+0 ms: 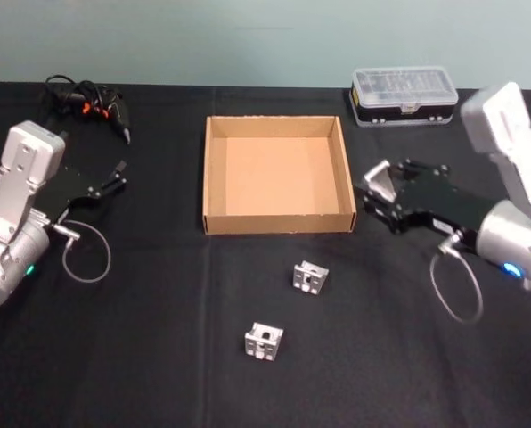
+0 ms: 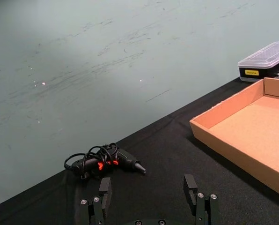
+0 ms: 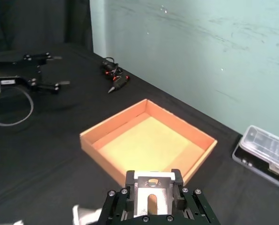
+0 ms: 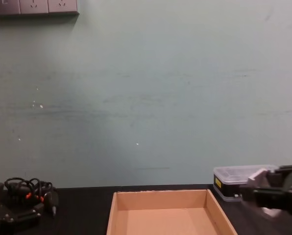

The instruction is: Use one hand to pick up the angle iron from the table and place it into the box.

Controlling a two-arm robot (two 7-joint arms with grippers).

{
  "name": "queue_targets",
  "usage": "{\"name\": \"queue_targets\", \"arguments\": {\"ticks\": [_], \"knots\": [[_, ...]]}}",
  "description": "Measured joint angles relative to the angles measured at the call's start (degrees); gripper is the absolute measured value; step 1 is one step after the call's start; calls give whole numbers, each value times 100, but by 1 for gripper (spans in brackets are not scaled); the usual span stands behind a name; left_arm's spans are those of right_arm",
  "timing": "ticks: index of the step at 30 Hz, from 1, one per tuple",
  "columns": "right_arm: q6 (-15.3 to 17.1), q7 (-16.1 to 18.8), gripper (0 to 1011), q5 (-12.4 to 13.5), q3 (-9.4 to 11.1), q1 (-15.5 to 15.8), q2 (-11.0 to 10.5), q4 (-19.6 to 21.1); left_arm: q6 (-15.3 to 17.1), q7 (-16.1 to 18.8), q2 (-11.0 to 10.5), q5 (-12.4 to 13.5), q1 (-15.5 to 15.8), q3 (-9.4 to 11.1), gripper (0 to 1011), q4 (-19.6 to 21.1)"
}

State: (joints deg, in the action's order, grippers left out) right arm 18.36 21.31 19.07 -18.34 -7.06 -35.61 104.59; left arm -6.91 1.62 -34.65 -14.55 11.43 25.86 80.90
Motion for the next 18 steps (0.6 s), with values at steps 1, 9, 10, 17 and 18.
{"name": "queue_targets", "arguments": {"ticks": [1,9,10,17,18], "knots": [[3,4,459,-24,-38,-68,50,-75,0,0,0,0,0,0,1011,0],[22,39,459,-296,-426,-764,650,-989,0,0,0,0,0,0,1011,0],[25,39,459,-315,-450,-820,708,-1078,0,0,0,0,0,0,1011,0],[16,13,459,-507,-627,-1259,1134,-1804,0,0,0,0,0,0,1011,0],[12,11,459,-531,-644,-1305,1179,-1877,0,0,0,0,0,0,1012,0]]}}
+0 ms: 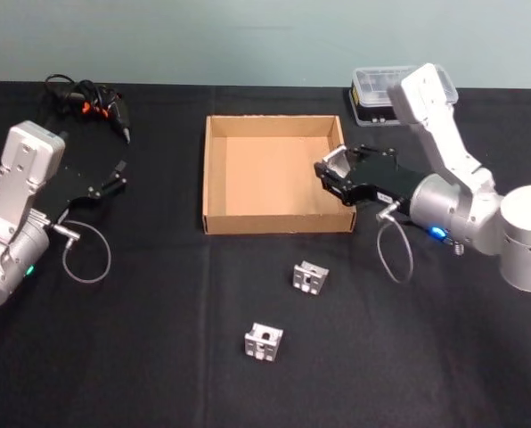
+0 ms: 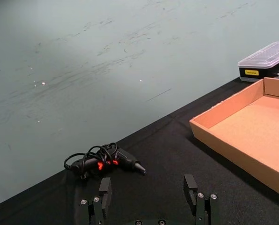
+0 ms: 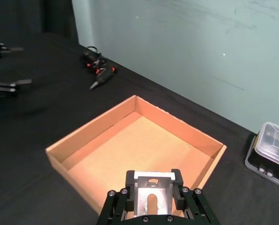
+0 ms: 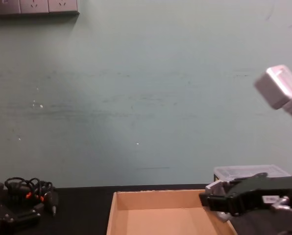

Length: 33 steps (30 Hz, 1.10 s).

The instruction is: Use one hand to pick up the angle iron from the table and place it into the box.

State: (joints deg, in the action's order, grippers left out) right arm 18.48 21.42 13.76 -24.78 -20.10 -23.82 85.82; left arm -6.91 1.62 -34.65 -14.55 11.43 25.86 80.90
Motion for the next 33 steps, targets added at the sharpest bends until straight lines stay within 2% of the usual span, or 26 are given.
{"name": "queue_targets", "arguments": {"ticks": [6,16,23,33], "knots": [[-13,-19,459,-216,-125,-403,352,-626,0,0,0,0,0,0,1011,0],[48,-11,459,-573,-310,-743,642,-1189,0,0,0,0,0,0,1011,0],[65,9,458,-726,-339,-770,726,-1344,0,0,0,0,0,0,1011,0],[116,35,459,-892,-296,-716,770,-1336,0,0,0,0,0,0,1011,0]]}}
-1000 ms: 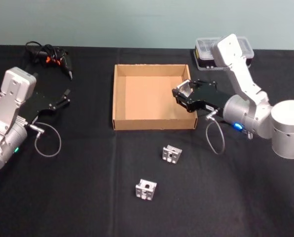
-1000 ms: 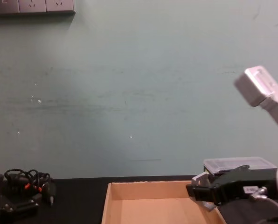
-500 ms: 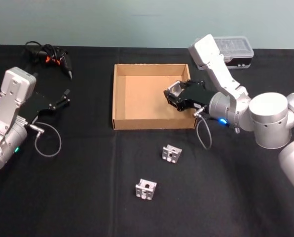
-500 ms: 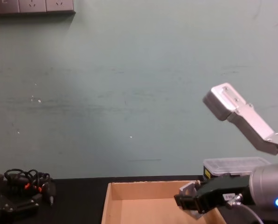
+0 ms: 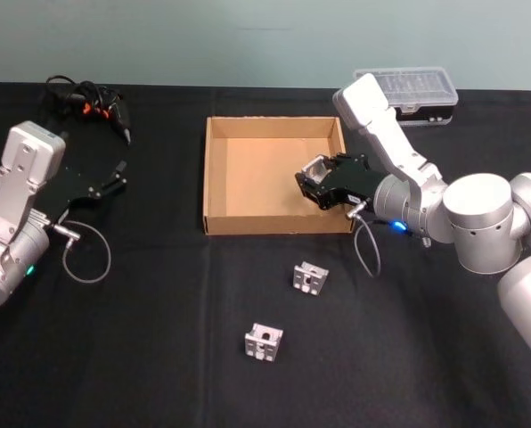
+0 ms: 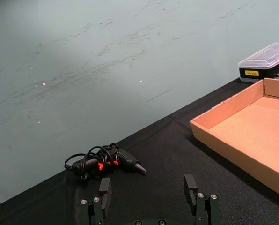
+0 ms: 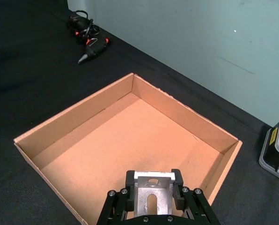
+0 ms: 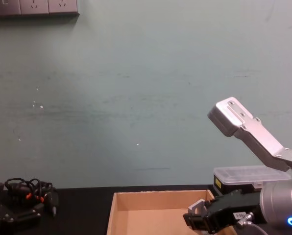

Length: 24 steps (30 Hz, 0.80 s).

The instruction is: Use one hand to pick up the angle iron from the table and place it into the box.

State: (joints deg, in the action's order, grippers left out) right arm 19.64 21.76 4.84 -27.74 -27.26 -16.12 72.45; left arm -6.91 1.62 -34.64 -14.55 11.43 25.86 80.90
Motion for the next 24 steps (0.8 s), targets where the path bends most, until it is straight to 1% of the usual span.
{"name": "queue_targets", "arguments": {"ticks": [12,15,16,20,22,23,24], "knots": [[71,45,462,-137,89,46,52,0,0,0,0,0,0,0,1011,0],[72,63,544,-152,114,52,71,0,0,0,0,0,0,0,1011,0],[72,72,605,-159,126,56,78,0,0,0,0,0,0,0,1011,0],[65,82,722,-177,145,63,96,0,0,0,0,0,0,0,1011,0],[59,87,759,-182,154,66,105,0,0,0,0,0,0,0,1011,0],[51,88,814,-184,166,70,112,0,0,0,0,0,0,0,1012,0],[42,90,827,-184,175,74,118,0,0,0,0,0,0,0,1012,0]]}}
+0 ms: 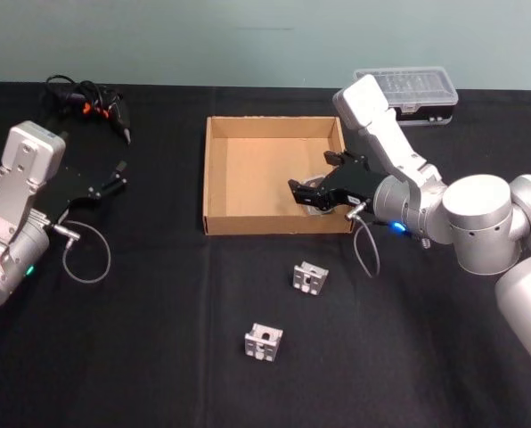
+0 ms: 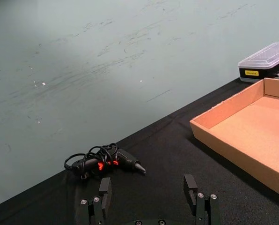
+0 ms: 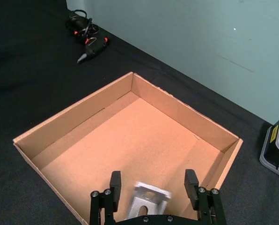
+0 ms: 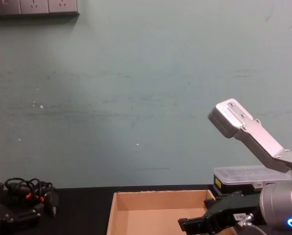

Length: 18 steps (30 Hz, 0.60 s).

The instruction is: Use one hand to pick up the angle iron from the table and place it into the box.

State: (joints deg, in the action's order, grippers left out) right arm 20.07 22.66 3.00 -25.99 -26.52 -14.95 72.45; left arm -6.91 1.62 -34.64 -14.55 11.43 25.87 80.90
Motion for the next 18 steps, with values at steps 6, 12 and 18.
{"name": "queue_targets", "arguments": {"ticks": [6,12,18], "knots": [[-39,11,990,55,100,87,-6,132,0,0,0,0,0,0,1011,0],[-78,82,1003,207,230,292,-144,530,0,0,0,0,0,0,1011,0],[-103,168,1003,462,425,602,-398,1141,0,0,0,0,0,-1,1011,0]]}}
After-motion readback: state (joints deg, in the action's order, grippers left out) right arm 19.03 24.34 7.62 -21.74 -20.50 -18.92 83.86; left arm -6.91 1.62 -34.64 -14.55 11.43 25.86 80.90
